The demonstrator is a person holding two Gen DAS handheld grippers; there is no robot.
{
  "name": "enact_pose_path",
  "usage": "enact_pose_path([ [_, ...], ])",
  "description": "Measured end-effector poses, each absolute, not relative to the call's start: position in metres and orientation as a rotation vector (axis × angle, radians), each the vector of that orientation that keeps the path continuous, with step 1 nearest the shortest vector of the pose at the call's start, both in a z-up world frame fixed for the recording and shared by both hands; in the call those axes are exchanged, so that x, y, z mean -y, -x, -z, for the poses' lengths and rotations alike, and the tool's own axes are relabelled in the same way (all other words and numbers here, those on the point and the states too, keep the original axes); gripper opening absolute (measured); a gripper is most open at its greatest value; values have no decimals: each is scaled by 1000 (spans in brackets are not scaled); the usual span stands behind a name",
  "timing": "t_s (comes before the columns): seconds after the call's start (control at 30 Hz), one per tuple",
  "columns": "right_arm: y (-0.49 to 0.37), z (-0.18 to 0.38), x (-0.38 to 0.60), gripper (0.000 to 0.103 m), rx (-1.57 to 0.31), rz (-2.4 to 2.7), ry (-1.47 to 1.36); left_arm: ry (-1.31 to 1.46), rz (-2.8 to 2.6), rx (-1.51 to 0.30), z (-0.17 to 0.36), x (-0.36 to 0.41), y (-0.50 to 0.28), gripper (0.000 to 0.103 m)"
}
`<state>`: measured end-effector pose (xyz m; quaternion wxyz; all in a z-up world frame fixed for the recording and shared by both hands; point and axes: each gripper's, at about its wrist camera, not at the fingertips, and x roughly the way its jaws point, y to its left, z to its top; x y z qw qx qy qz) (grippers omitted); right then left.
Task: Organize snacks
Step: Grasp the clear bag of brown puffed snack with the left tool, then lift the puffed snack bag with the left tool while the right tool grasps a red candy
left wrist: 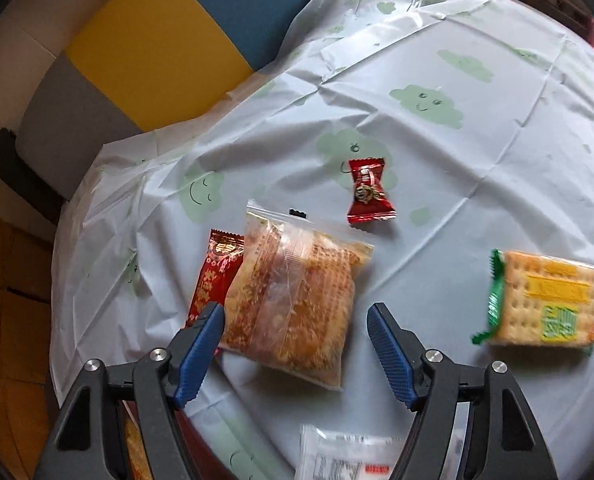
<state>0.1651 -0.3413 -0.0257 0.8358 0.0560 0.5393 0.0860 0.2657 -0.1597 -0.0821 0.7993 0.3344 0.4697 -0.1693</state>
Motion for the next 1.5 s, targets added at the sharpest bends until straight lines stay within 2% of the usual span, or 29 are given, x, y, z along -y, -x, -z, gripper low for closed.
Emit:
enact_pose_path([
  [0.07, -165, 26, 340, 54, -1144, -184, -114, -700, 357, -997, 86, 159, -269, 72],
  [0.1, -165, 26, 340, 54, -1145, -183, -112, -680, 360, -987, 85, 158, -268, 62],
  [0.2, -166, 28, 340, 54, -1150, -178, -110, -650, 358, -965, 84, 157, -261, 60],
  [0.6, -166, 33, 340, 54, -1166, -138, -86, -303, 398, -926, 33, 132, -169, 60],
  [0.9, -163, 38, 340, 54, -1174, -106, -57, -241, 337, -909, 49, 106, -79, 60],
  [1.17, -161, 42, 330, 54, -1168, -133, -45, -191, 286, -926, 79, 82, -45, 60],
  [1.4, -160, 40, 315, 53, -1161, -240, -114, -201, 289, -869, 85, 80, -36, 60],
  [1.5, -168, 36, 305, 49, -1159, -247, -114, -214, 285, -851, 87, 81, -32, 60],
])
